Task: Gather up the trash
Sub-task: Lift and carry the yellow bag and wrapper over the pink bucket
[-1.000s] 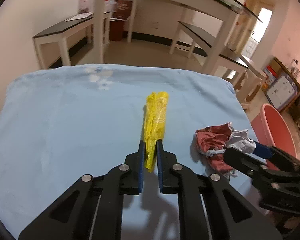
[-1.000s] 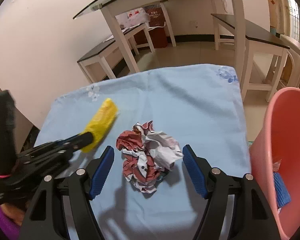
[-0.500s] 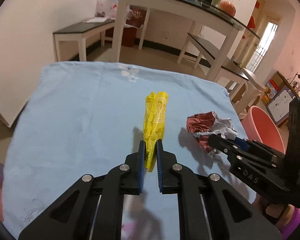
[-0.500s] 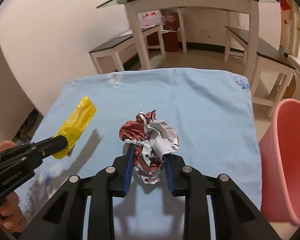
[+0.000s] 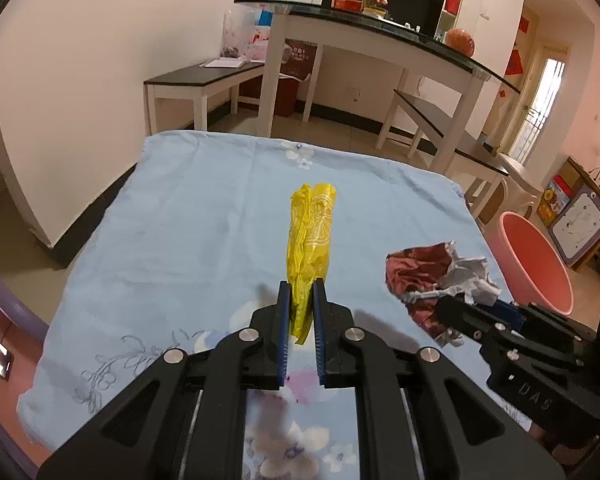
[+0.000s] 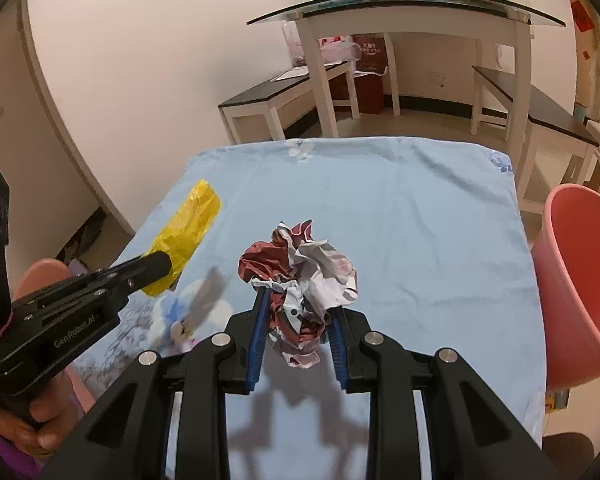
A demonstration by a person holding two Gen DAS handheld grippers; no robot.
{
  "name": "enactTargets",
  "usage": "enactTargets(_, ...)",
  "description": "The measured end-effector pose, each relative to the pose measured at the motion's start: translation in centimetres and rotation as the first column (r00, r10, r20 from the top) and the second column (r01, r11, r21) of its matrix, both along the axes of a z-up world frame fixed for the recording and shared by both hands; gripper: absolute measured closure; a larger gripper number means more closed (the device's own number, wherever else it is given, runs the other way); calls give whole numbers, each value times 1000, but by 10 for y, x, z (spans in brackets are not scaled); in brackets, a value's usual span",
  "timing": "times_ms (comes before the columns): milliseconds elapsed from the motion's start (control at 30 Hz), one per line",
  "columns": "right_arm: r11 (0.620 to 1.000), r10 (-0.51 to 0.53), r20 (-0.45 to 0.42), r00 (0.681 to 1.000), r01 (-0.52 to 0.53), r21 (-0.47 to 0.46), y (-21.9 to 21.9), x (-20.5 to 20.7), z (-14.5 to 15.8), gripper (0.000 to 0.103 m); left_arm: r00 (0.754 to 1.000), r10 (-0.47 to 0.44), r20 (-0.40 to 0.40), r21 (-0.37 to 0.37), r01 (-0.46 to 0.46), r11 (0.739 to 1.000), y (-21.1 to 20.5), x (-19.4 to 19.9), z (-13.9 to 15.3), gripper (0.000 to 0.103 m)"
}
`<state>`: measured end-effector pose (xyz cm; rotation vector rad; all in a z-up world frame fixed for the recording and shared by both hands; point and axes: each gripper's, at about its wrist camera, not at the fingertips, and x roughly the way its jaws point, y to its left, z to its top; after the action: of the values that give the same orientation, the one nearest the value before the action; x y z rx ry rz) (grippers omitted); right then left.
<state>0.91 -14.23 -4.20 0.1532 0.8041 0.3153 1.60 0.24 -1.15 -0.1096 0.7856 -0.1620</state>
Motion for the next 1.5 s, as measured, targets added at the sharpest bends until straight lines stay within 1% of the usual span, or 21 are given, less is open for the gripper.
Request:
enactTargets(267, 1000, 3, 8, 1000, -3, -4, 0, -22, 4, 76, 1000, 14, 16, -6, -13, 1000, -6, -18, 6, 93)
enactTargets(533, 999, -30, 41, 999, 29, 13, -20, -35, 14, 76, 1000, -6, 24, 4, 6, 1000, -25, -27, 10, 93)
enactTargets(767, 996, -81, 45, 996, 79, 34, -47, -40, 15, 76, 998, -53, 32, 19, 53, 998, -51, -31, 8, 93)
enactTargets(1033, 987, -152, 41, 988, 150, 50, -81, -38, 11, 76, 993, -116, 27, 25, 115, 993, -86, -19, 7, 93)
enactTargets(1133, 978, -203, 53, 978, 200, 51, -101, -39, 12, 76, 989, -145, 41, 23, 144, 989, -100, -14, 11, 93)
enactTargets(1267, 956, -291, 74, 954, 288, 50, -135, -42, 16, 76, 977, -207, 57, 21, 206, 978, -132, -4, 17, 93)
enactTargets(1500, 903, -429, 78, 900, 426, 51, -201, -42, 15, 76, 945, -326, 35, 22, 325, 945, -196, 11, 14, 93)
